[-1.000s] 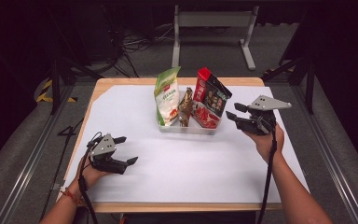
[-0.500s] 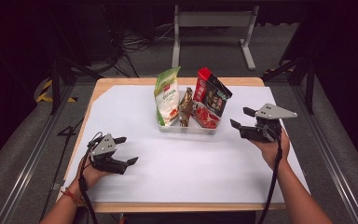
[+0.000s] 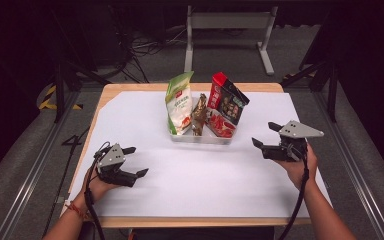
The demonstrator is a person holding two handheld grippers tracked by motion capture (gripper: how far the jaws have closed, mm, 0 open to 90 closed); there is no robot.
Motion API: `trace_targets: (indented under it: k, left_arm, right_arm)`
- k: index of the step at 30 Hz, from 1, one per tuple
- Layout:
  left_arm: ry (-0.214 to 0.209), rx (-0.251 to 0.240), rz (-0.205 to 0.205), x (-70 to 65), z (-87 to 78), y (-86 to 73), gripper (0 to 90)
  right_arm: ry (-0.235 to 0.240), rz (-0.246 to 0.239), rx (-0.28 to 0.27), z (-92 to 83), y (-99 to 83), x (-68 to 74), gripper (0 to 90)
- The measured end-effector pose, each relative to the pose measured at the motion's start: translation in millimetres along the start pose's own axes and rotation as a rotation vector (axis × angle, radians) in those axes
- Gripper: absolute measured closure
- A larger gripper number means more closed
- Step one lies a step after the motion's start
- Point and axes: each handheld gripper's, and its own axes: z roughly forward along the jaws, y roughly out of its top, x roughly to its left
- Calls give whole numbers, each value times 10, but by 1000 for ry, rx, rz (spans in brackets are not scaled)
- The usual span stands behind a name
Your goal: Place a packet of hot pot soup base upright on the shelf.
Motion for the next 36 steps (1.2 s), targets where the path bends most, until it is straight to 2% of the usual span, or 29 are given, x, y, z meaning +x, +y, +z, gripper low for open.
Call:
trace_targets:
  k: [8, 17, 21, 25, 36]
  left_arm:
    - [0, 1, -1, 2, -6, -3, 139]
    - [1, 0, 0, -3, -7, -1, 139]
    - [1, -1, 1, -4, -6, 1, 139]
    - [1, 0, 0, -3, -8, 0, 138]
    - [-1, 2, 2, -5, -4, -1, 138]
  right_arm:
    - [-12, -38, 31, -50, -140, 6, 182]
    - [6, -85, 75, -113, -296, 13, 175]
    - [22, -92, 89, -132, -355, 13, 175]
    - [18, -104, 109, -144, -426, 14, 173]
    - [0, -71, 129, -212, -592, -31, 157]
